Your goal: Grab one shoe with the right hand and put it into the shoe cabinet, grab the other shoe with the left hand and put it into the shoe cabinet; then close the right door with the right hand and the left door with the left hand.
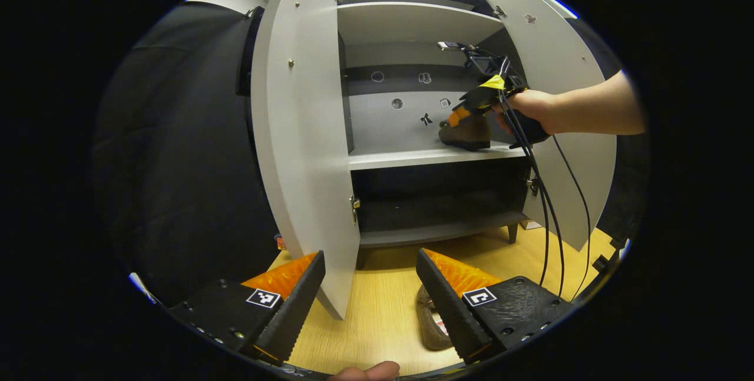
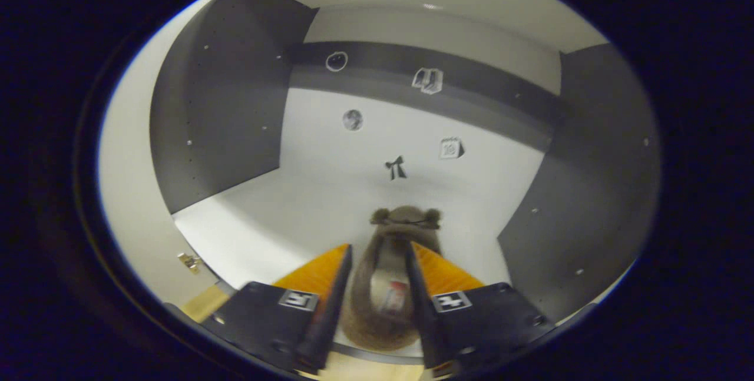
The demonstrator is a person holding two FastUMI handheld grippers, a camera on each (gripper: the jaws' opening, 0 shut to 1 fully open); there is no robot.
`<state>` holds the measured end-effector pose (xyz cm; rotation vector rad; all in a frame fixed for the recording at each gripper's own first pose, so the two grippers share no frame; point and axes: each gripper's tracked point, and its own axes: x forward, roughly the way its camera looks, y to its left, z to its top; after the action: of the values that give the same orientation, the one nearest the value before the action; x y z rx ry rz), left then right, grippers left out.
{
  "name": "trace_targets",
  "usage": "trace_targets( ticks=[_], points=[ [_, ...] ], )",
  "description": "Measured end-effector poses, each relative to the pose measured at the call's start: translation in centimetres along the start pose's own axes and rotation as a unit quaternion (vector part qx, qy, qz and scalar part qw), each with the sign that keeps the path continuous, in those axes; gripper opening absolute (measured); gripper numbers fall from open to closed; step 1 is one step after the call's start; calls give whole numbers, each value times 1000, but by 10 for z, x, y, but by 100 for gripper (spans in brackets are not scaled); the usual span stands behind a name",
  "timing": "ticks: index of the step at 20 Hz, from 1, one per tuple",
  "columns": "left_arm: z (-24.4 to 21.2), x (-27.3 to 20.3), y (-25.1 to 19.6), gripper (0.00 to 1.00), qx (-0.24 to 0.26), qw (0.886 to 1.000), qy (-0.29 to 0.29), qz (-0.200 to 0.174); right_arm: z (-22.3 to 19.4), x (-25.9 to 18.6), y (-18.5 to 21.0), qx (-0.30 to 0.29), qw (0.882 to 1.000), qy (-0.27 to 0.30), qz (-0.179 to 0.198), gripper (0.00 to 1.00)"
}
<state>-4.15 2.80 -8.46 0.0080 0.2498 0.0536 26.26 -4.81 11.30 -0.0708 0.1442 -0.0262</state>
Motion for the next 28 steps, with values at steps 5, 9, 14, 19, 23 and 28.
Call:
trace_targets(
  ticks=[5, 9, 14, 19, 23, 28],
  points=[
    [-1, 5, -17, 96, 4, 1000, 2, -26, 37, -86, -23, 28, 993, -111, -16, 100],
    [-2, 11, -40, 96, 10, 998, 1, -58, 36, -198, -29, 82, 981, -177, -2, 100],
    [9, 20, -52, 96, 4, 997, -43, -65, -18, -316, -9, 134, 959, -250, 0, 100],
    [-22, 37, -76, 96, 0, 996, -6, -92, -142, -299, 9, 161, 985, -58, -20, 100],
    [-47, 50, -83, 96, -8, 995, 19, -101, -135, -295, -6, 155, 985, -63, -36, 100],
    [-147, 49, -70, 97, -15, 989, 119, -90, -144, -281, 19, 113, 993, -13, 6, 100]
  ],
)
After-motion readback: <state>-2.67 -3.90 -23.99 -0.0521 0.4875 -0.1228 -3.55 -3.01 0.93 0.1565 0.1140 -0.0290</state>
